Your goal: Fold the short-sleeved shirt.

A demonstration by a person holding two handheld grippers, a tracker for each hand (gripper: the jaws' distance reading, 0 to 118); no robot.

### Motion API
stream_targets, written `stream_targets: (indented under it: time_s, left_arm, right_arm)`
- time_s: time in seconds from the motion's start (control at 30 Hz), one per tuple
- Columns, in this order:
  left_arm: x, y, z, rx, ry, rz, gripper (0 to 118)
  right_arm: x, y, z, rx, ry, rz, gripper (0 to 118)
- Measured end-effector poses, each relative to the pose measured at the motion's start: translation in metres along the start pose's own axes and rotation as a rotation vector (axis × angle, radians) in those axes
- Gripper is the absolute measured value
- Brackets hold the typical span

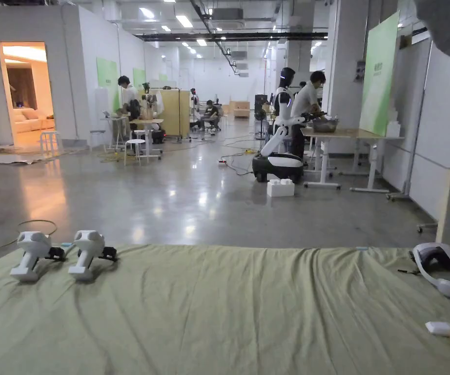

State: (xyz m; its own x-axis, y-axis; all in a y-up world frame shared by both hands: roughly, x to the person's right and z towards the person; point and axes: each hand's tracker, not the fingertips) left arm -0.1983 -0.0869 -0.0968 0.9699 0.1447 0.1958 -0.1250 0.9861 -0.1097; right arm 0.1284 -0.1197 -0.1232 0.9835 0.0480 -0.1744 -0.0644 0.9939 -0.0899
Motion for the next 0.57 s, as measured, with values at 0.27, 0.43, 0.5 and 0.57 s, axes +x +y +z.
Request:
stream_targets:
  time_s: [0.27,0.43,0.5,0.57]
  left_arm:
    - [-0.003,0.011,0.033,0.232,0.194,0.023,118]
    - [-0.007,0.011,0.045,0.239,0.166,0.005,118]
    - [-0.005,0.009,0.047,0.239,0.169,-0.003,118]
    - [-0.002,0.007,0.048,0.233,0.170,-0.024,118]
  right_arm:
    - [-0.008,-0.003,0.008,0.043,0.025,0.054,118]
    - [-0.008,-0.004,0.013,0.072,0.031,0.008,118]
    - [-0.008,-0.004,0.014,0.065,0.039,-0.004,118]
    - [-0.009,-0.005,0.015,0.064,0.034,-0.007,118]
